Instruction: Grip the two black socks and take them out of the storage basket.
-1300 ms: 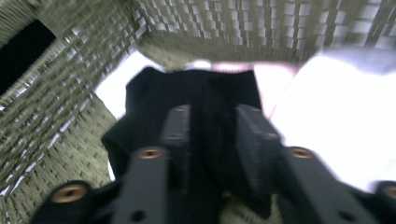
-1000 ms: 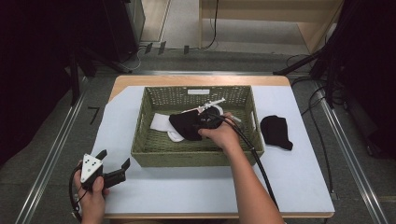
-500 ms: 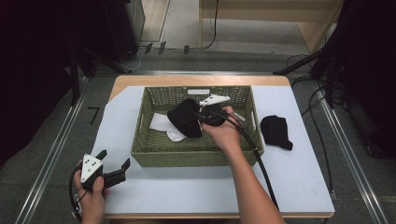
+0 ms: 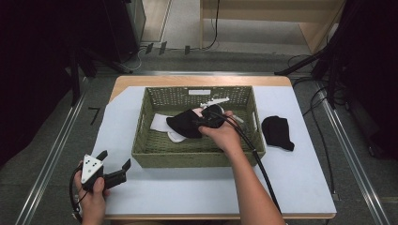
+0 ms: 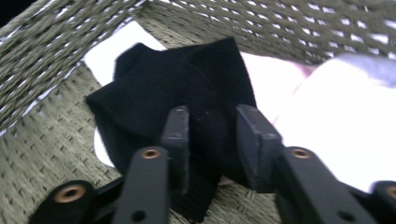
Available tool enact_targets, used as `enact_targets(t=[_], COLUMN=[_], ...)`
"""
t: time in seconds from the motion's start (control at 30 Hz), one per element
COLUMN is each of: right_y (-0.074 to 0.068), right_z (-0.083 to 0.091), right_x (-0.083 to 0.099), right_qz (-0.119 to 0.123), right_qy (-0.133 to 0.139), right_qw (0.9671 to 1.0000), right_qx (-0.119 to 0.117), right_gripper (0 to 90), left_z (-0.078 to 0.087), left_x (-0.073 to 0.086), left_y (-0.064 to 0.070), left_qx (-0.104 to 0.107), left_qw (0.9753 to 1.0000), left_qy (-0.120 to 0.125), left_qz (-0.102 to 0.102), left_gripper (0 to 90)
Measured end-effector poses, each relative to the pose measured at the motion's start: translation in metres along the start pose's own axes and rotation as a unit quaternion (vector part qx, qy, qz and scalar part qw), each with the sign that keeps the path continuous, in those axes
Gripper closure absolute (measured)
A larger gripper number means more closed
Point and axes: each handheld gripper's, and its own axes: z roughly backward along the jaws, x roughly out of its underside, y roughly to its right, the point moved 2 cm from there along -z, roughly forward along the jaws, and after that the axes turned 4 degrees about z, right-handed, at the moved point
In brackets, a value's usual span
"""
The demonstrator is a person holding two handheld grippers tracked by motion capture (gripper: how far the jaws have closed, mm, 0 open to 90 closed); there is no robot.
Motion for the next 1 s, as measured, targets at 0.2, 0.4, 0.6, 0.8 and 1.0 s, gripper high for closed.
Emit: enact_targets(t=[0.2,0.4,0.6,0.8,1.0], right_y=[-0.002,-0.004,-0.003,-0.004,-0.006], right_z=[-0.014,-0.013,-0.001,0.013,-0.003], right_x=[0.008,0.009,-0.001,-0.010,0.000], right_qz=[-0.014,0.066,0.094,0.101,0.075], right_qy=[-0.079,-0.112,-0.054,0.025,-0.039], right_qw=[0.9968,0.9915,0.9937,0.9925,0.9964], right_qx=[0.003,0.002,0.030,0.065,0.004], right_gripper=[54.2,84.9,87.6,87.8,79.0], left_z=[0.000,0.000,0.000,0.000,0.000], left_x=[0.000,0.000,0.000,0.000,0.000], left_y=[0.000,0.000,0.000,0.001,0.000], left_qx=[-0.001,-0.002,-0.002,-0.002,-0.001], left_qw=[1.0000,1.0000,1.0000,1.0000,1.0000], left_qy=[0.000,-0.002,-0.001,-0.001,0.000], left_qz=[0.000,-0.002,-0.001,0.000,0.000], left_gripper=[9.2,9.2,9.2,9.2,9.2])
